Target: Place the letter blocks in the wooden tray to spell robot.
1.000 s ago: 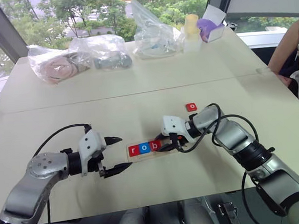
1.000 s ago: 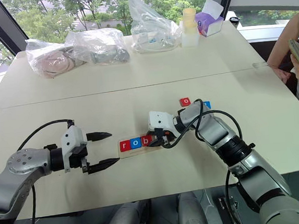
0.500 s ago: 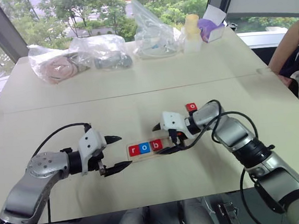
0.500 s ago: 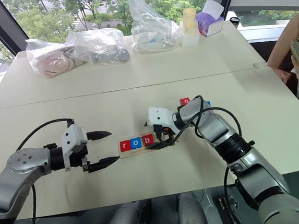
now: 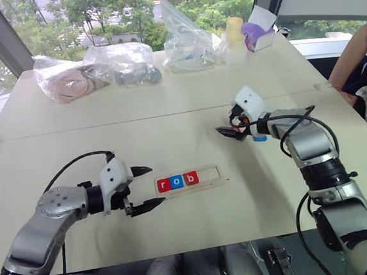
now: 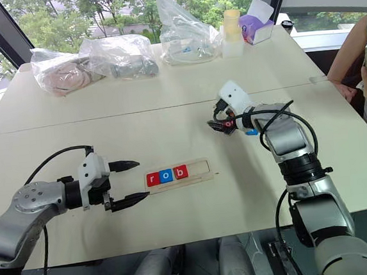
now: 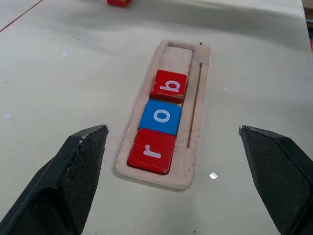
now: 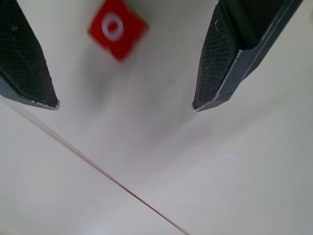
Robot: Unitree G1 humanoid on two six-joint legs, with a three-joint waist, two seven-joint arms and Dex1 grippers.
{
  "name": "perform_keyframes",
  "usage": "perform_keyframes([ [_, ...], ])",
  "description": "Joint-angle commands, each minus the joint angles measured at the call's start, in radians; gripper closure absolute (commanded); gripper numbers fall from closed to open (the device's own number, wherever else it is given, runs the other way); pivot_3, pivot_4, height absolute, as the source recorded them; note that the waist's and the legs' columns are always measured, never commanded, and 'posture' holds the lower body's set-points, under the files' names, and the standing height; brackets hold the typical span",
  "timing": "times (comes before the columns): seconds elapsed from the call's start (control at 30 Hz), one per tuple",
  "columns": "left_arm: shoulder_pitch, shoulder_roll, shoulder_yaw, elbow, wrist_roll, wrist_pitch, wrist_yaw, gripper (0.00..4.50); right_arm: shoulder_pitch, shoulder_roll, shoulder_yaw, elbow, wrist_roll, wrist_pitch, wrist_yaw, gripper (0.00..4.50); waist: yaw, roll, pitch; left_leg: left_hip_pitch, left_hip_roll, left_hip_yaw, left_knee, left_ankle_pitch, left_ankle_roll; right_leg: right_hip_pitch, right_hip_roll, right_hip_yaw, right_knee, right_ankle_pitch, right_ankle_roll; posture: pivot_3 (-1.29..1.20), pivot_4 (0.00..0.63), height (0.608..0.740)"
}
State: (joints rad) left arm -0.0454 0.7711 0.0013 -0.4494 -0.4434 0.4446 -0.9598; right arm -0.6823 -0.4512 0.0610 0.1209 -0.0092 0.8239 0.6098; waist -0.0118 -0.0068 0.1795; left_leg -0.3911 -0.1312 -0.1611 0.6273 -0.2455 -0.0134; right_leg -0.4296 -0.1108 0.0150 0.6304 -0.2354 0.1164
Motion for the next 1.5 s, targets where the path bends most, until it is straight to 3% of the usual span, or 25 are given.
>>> perform_keyframes([
  [0.03, -0.014, -0.007, -0.008, 0.000, 0.011, -0.024, 0.000, 0.00, 0.008, 0.060, -0.067, -0.070, 0.002, 0.128, -0.135, 0.06, -0.001, 0.000, 0.000, 0.000, 0.000, 0.000, 0.000, 0.000, 0.000, 0.000, 0.000, 0.000, 0.000, 0.000, 0.000, 0.00, 0.150, 0.740],
  [0.4, -0.010, -0.014, 0.000, 0.000, 0.020, -0.028, 0.009, 0.00, 0.031, 0.155, -0.104, -0.095, 0.029, 0.261, -0.282, 0.06, -0.002, 0.000, 0.000, 0.000, 0.000, 0.000, 0.000, 0.000, 0.000, 0.000, 0.003, 0.000, 0.000, 0.000, 0.000, 0.00, 0.150, 0.740],
  [0.5, -0.007, -0.015, 0.001, 0.001, 0.022, -0.030, 0.013, 0.00, 0.034, 0.173, -0.104, -0.111, 0.046, 0.285, -0.296, 0.82, -0.003, 0.001, 0.000, 0.000, 0.001, 0.000, 0.000, 0.000, 0.000, 0.000, 0.003, 0.000, 0.000, 0.000, 0.000, 0.00, 0.150, 0.740],
  [0.67, -0.011, -0.021, -0.006, 0.010, 0.029, -0.038, 0.020, 0.00, 0.037, 0.218, -0.129, -0.138, 0.073, 0.341, -0.329, 3.36, -0.003, 0.001, -0.001, 0.000, 0.001, 0.000, 0.000, 0.000, 0.000, 0.000, 0.004, 0.000, 0.000, 0.001, -0.001, 0.00, 0.150, 0.740],
  [0.8, -0.011, -0.027, -0.013, 0.014, 0.032, -0.045, 0.022, 0.00, 0.049, 0.218, -0.132, -0.198, 0.083, 0.406, -0.349, 3.36, -0.002, 0.001, -0.001, 0.000, 0.001, 0.000, 0.000, 0.000, 0.000, 0.000, 0.004, 0.000, 0.000, 0.001, -0.001, 0.00, 0.150, 0.740],
  [1.03, -0.024, -0.044, -0.035, 0.028, 0.035, -0.053, 0.012, 0.00, 0.260, 0.142, -0.128, -0.660, 0.163, 0.760, -0.324, 3.36, 0.006, 0.001, -0.001, 0.000, 0.001, 0.000, 0.000, 0.000, 0.000, 0.000, 0.004, 0.000, 0.000, 0.001, -0.001, 0.00, 0.150, 0.740],
  [1.13, -0.028, -0.051, -0.043, 0.035, 0.039, -0.057, 0.007, 0.00, 0.366, 0.118, -0.138, -0.791, 0.195, 0.791, -0.332, 3.36, 0.004, 0.001, -0.001, 0.000, 0.002, 0.000, 0.000, 0.000, 0.000, 0.000, 0.004, 0.000, -0.001, 0.000, -0.001, 0.00, 0.150, 0.740],
  [1.3, -0.037, -0.058, -0.055, 0.044, 0.041, -0.058, -0.001, 0.00, 0.499, 0.173, -0.196, -0.910, 0.243, 0.791, -0.376, 3.36, 0.003, 0.000, -0.001, 0.000, 0.002, 0.000, 0.000, 0.000, 0.000, 0.001, 0.004, 0.000, -0.001, 0.000, -0.001, 0.00, 0.150, 0.740],
  [1.5, -0.053, -0.062, -0.062, 0.055, 0.045, -0.058, 0.000, 0.00, 0.474, 0.149, -0.201, -0.889, 0.306, 0.791, -0.388, 0.36, 0.002, 0.000, -0.001, 0.001, 0.003, 0.000, 0.001, 0.000, 0.000, 0.002, 0.005, 0.000, -0.001, 0.000, -0.001, 0.00, 0.150, 0.740],
])
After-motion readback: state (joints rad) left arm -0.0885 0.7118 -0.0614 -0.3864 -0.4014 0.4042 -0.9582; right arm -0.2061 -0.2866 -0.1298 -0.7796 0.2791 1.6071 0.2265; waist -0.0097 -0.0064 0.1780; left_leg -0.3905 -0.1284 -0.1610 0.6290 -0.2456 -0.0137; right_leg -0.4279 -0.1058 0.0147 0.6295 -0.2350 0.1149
